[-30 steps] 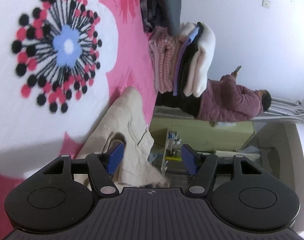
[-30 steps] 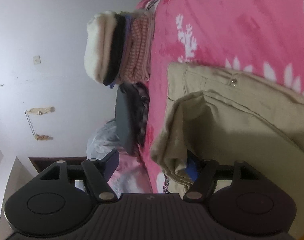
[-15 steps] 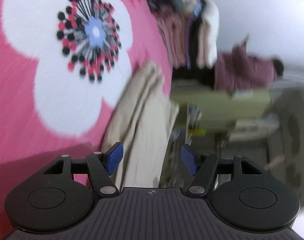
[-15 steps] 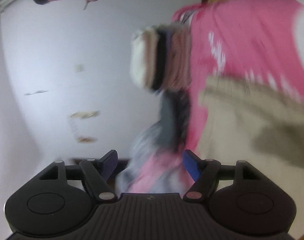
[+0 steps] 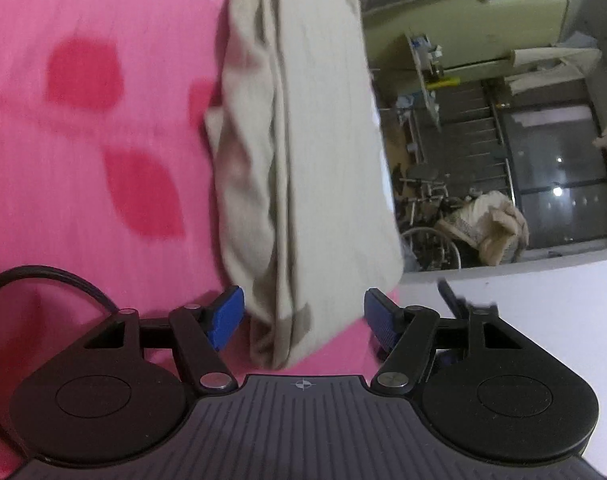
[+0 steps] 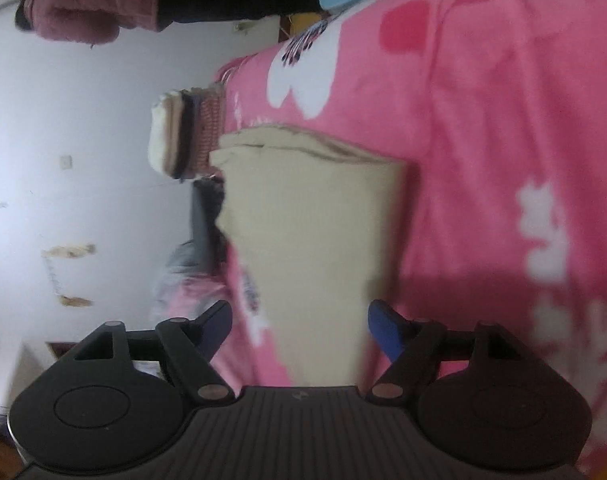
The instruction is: Fold clothes
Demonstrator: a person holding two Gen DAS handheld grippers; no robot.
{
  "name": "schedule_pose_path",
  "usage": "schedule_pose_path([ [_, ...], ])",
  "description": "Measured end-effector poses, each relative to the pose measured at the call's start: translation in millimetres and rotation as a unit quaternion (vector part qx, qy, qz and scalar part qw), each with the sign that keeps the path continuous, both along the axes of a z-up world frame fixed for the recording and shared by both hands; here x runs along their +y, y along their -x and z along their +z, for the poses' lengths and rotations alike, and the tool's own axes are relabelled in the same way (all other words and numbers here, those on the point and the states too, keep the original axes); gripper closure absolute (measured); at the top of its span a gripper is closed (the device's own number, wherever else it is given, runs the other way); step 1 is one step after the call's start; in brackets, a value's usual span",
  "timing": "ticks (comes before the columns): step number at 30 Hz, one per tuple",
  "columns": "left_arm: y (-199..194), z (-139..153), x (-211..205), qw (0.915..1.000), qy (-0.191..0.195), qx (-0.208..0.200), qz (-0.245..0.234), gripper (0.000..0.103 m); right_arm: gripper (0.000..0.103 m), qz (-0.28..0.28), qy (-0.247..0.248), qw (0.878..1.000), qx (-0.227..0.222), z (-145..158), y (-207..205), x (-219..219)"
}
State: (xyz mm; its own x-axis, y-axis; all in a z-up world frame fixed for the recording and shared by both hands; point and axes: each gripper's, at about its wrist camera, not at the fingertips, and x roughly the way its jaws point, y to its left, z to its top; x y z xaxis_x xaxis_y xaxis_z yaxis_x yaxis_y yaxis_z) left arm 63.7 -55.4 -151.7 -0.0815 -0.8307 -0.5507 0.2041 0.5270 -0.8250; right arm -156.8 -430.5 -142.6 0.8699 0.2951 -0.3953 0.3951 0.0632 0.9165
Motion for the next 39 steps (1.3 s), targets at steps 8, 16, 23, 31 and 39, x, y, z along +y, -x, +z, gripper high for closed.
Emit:
schedule_pose_path([
  [8, 14.4, -10.4, -31.3, 0.9978, -0.007, -0.062, 0.022, 0.061, 0.059, -0.016, 0.047, 0.999, -0.002, -19.0, -34.4, 2.7],
  [16, 25.5, 14.9, -26.5, 0.9943, -0.025, -0.103, 0.011, 0.094, 0.091, -0.037, 0.081, 0.996, -0.004, -5.0, -4.1, 17.7],
  [23, 59.7, 39.7, 2.9, 0.9907, -0.023, -0.124, -0.051, 0.095, 0.095, -0.001, 0.094, 0.995, -0.033, 22.6, 51.0, 48.7],
  [31, 144.1, 34.3, 61.9, 0.9807, -0.007, -0.073, -0.182, 0.095, 0.095, 0.083, 0.092, 0.992, -0.013, 34.5, 151.6, 100.7],
  [39, 180.2, -2.5, 87.9, 0.9561, -0.099, 0.018, -0.275, 0.081, 0.082, 0.163, 0.062, 0.980, 0.100, 21.3, 222.2, 120.7],
])
